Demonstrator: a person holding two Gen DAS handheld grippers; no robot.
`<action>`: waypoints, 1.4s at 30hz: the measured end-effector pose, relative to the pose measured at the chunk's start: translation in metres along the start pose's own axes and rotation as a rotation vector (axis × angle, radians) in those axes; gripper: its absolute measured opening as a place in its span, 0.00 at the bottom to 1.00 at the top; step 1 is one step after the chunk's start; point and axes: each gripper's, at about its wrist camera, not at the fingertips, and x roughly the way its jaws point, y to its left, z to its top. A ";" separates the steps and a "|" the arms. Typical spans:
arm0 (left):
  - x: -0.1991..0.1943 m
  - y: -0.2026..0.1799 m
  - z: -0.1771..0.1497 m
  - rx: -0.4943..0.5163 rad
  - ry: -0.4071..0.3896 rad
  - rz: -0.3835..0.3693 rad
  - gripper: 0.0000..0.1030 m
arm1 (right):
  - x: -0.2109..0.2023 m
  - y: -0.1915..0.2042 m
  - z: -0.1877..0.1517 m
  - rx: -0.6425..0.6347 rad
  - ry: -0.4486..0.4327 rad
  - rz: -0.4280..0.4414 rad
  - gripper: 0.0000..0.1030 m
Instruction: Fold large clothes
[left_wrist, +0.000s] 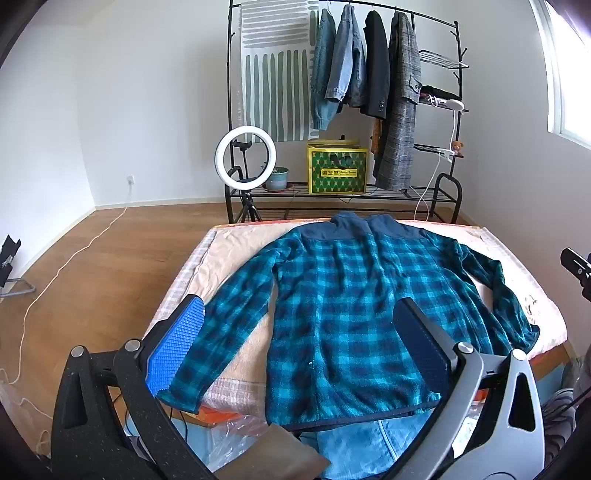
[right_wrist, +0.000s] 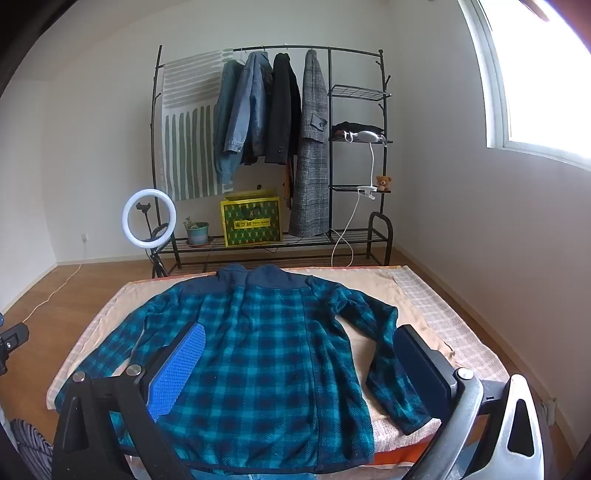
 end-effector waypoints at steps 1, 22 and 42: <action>0.000 0.000 0.000 0.000 -0.002 -0.002 1.00 | 0.000 0.000 0.000 -0.004 -0.001 -0.002 1.00; 0.009 -0.001 0.014 -0.007 -0.018 0.014 1.00 | 0.013 -0.003 0.004 0.024 0.003 -0.010 1.00; 0.012 0.000 0.021 -0.012 -0.026 0.014 1.00 | 0.009 -0.003 0.005 0.027 -0.019 -0.003 1.00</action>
